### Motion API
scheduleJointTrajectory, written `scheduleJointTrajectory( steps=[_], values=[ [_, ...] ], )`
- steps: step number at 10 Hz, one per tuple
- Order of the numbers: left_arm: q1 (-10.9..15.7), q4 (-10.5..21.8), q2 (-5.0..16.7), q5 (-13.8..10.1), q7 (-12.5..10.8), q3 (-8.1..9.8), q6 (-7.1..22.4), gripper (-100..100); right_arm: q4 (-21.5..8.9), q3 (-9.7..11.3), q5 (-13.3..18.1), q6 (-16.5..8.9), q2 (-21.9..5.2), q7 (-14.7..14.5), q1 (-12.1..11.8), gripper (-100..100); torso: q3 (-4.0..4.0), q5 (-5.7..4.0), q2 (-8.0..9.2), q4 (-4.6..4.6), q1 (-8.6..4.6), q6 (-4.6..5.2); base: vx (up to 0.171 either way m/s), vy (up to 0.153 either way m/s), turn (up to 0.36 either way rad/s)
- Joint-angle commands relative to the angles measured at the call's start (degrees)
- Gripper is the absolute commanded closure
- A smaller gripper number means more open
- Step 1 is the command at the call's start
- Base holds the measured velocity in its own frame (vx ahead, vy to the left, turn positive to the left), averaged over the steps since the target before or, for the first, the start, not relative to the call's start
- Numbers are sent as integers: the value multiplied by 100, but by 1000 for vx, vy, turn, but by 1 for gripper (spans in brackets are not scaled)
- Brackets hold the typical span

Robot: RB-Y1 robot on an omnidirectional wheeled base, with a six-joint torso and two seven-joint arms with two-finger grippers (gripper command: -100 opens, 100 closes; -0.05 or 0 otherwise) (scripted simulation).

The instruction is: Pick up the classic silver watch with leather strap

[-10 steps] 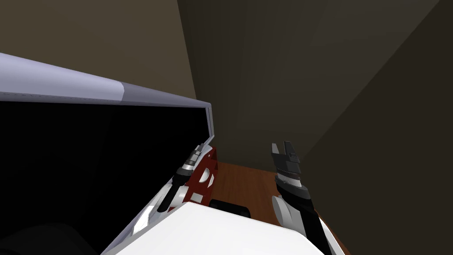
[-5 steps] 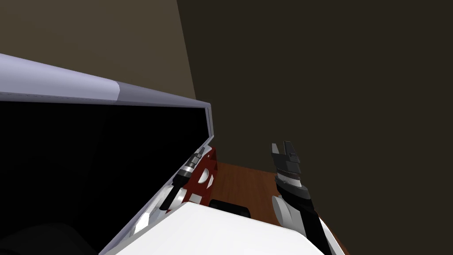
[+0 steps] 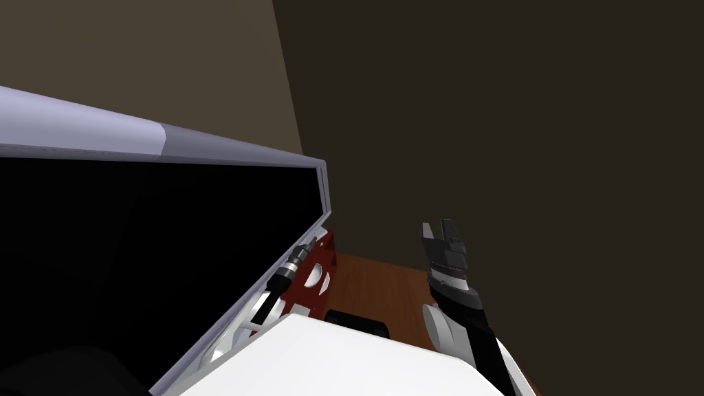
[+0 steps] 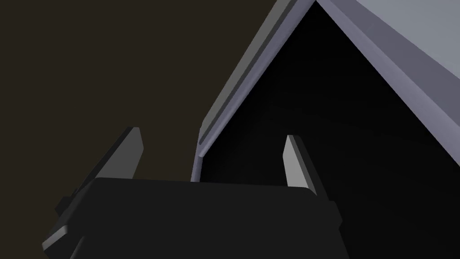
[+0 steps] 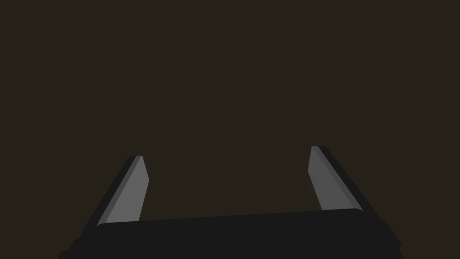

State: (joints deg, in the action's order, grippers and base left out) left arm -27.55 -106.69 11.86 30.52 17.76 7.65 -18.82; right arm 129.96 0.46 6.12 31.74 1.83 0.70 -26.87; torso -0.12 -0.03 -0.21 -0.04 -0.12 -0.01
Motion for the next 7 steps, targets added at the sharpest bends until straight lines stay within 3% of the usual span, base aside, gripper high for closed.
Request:
scheduleJointTrajectory(
  steps=[1, 2, 5, 6, 7],
  values=[
    [-27, 286, -70, 286, 144, 52, 107, -100, 0, 0, 0, 0, 0, 0, 0, 0, 0, 0, 0, 0, 0, 0, 73, -50, 21],
    [-27, 343, -70, 347, 144, 52, 107, -100, 0, 0, 0, 0, 0, 0, 0, 0, -3, 0, -5, -1, -5, 1, 66, -37, 12],
    [-8, 877, -106, 888, 310, 194, 361, -100, 0, 0, 0, 0, 0, 0, 0, 0, -4, 1, -7, -2, 6, 0, 78, -19, 27],
    [-8, 936, -106, 912, 310, 194, 361, -100, 0, 0, 0, 0, 0, 0, -1, 0, -8, 2, -14, -3, 7, 0, 72, -12, 16],
    [0, 1122, -135, 1089, 362, 241, 441, -100, 0, 0, 0, 0, 0, 0, 0, 0, -6, 2, -9, -2, 8, 1, 67, -15, 18]
  ],
)
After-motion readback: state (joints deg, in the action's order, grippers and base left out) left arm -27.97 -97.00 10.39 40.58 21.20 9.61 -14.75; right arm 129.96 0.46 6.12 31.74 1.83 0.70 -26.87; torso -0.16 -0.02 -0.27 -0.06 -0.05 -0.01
